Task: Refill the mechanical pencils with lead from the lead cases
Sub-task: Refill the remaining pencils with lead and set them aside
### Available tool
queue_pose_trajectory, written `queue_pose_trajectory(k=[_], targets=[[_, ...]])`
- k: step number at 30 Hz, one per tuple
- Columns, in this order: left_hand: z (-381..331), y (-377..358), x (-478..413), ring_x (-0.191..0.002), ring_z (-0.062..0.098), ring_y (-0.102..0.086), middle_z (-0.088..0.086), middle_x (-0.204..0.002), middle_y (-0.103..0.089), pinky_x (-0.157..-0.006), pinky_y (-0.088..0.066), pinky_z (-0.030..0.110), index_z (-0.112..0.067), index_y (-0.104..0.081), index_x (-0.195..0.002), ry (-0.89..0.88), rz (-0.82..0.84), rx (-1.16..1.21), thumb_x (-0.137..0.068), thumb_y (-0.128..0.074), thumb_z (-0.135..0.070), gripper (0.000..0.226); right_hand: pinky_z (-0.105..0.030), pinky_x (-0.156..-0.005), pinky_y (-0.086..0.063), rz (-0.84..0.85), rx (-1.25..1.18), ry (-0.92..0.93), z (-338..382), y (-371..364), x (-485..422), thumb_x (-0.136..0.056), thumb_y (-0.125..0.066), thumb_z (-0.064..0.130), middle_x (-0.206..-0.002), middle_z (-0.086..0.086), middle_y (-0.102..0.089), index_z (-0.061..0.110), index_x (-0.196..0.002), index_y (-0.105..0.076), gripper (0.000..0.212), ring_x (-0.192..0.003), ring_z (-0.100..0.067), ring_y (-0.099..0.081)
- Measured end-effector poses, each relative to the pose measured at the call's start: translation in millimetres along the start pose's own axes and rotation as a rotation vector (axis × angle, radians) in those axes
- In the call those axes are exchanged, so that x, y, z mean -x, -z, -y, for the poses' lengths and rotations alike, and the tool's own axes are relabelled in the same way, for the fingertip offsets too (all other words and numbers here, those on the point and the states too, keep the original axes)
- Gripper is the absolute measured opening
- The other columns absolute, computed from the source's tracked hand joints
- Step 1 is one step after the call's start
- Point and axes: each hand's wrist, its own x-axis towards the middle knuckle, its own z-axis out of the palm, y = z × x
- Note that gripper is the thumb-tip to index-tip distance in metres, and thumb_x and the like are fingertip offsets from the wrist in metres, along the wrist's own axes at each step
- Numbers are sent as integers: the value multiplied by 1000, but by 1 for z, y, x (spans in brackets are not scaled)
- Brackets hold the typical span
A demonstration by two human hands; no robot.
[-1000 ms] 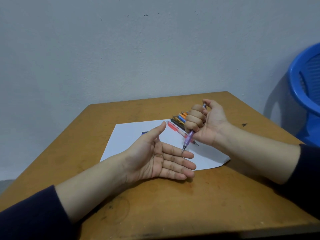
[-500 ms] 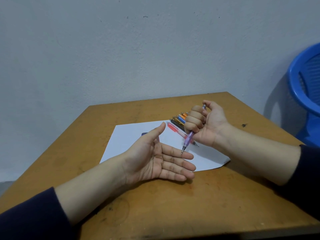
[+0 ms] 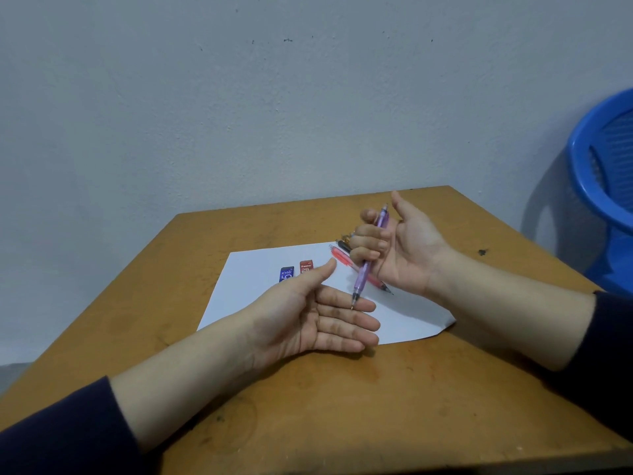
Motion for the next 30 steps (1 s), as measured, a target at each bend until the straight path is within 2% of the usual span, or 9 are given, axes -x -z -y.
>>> queue_pose_trajectory(k=[3,6,9,15,21,23,26,28,30], targets=[[2,-3,-1,-65,22,-71,18,-80,-71,-58,-59,26,3,-67,-92,-91,-84,-36,-76,-61,-31,38,-26,-51,-39,8,73,3,-3,-2,-3,-99,-34,34,-53,-2,-34,9,-83,-47,33,-47,-14,-35],[2,-2,-2,-60,19,-70,16,-76,-71,-55,-57,23,3,-68,-89,-168,-126,-28,-74,-64,-25,32,-36,-80,-42,-17,302,33,-4,-4,-2,-99,-38,17,-68,-10,-51,7,-113,-51,22,-62,-21,-49],[2,0,-2,-61,21,-70,17,-76,-71,-57,-57,24,5,-68,-87,-281,-188,-75,-86,-60,-21,26,-28,-66,-39,-33,703,103,-1,-4,2,-99,-43,9,-82,-10,-58,10,-129,-44,31,-69,-17,-48],[6,3,-4,-68,28,-71,20,-76,-72,-63,-59,27,7,-70,-87,-481,-302,-301,-91,-59,-20,29,-21,-56,-42,42,869,100,-4,-3,5,-95,-50,2,-79,-11,-59,4,-129,-48,34,-63,-14,-50],[6,17,-12,-69,21,-71,10,-74,-73,-60,-53,21,-2,-74,-84,-602,-442,-494,-91,-63,-18,20,-26,-61,-44,-178,892,140,-4,3,-3,-93,-56,6,-88,-17,-59,5,-112,-64,21,-65,-18,-52],[2,26,-15,-70,12,-70,-1,-72,-73,-63,-51,18,-9,-76,-84,-659,-536,-654,-90,-64,-20,17,-32,-71,-45,-256,1060,167,-1,9,-5,-91,-62,12,-93,-16,-66,7,-115,-66,25,-72,-22,-53],[-5,42,-20,-77,-3,-64,-21,-77,-68,-62,-42,5,-19,-76,-87,-709,-674,-890,-90,-64,-20,13,-33,-65,-44,-309,1349,237,2,13,-7,-83,-72,22,-89,-12,-71,19,-92,-75,10,-75,-23,-57],[-9,53,-24,-87,0,-64,-18,-91,-68,-67,-40,6,-21,-74,-100,-662,-730,-994,-93,-59,-20,17,-28,-59,-40,-314,1595,282,1,15,-8,-80,-74,27,-78,-7,-70,24,-83,-76,5,-67,-16,-55],[-11,63,-28,-113,9,-56,-11,-119,-65,-83,-38,15,-21,-66,-119,-543,-768,-1111,-97,-50,-22,27,-27,-57,-40,-304,1862,339,-2,18,-10,-81,-73,27,-80,-3,-72,22,-96,-76,17,-66,-12,-58]])
